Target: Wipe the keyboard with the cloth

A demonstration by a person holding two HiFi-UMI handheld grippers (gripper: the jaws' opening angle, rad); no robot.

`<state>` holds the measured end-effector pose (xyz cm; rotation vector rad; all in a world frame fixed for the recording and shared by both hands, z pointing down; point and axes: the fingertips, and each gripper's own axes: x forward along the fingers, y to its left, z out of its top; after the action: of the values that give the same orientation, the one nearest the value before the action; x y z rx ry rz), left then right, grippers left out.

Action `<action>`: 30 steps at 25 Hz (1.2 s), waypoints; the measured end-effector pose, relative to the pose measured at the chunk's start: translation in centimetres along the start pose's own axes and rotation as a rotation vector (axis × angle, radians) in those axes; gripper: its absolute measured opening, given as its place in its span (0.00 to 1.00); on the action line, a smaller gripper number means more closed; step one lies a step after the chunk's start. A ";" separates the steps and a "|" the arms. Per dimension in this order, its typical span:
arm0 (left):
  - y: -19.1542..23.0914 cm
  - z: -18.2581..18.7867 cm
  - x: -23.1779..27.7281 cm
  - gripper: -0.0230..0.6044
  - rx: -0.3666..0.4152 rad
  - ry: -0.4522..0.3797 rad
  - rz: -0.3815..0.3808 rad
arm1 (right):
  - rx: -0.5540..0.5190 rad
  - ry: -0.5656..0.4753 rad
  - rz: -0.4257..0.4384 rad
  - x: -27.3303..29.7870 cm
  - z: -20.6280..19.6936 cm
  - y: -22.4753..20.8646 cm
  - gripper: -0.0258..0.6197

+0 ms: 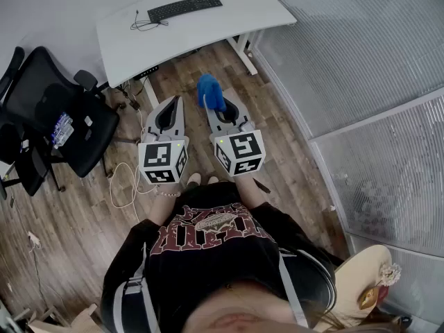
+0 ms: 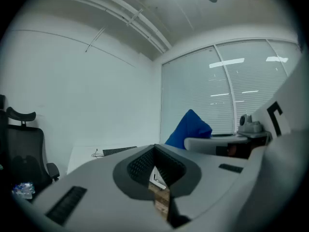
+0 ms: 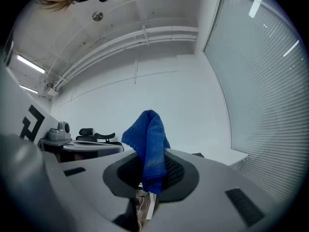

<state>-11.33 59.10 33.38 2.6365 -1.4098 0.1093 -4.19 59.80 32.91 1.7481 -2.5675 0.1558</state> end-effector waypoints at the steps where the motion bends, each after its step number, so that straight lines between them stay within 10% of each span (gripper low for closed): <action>1: -0.1 0.1 0.1 0.09 -0.002 -0.001 -0.001 | 0.000 0.000 0.001 0.0 0.0 -0.1 0.14; 30: 1.2 -1.3 4.4 0.09 -0.050 0.000 0.026 | 0.041 0.008 0.083 3.5 -1.1 -2.9 0.14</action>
<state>-9.87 55.05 35.38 2.5786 -1.4280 0.0761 -2.87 55.58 34.44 1.6509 -2.6509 0.2185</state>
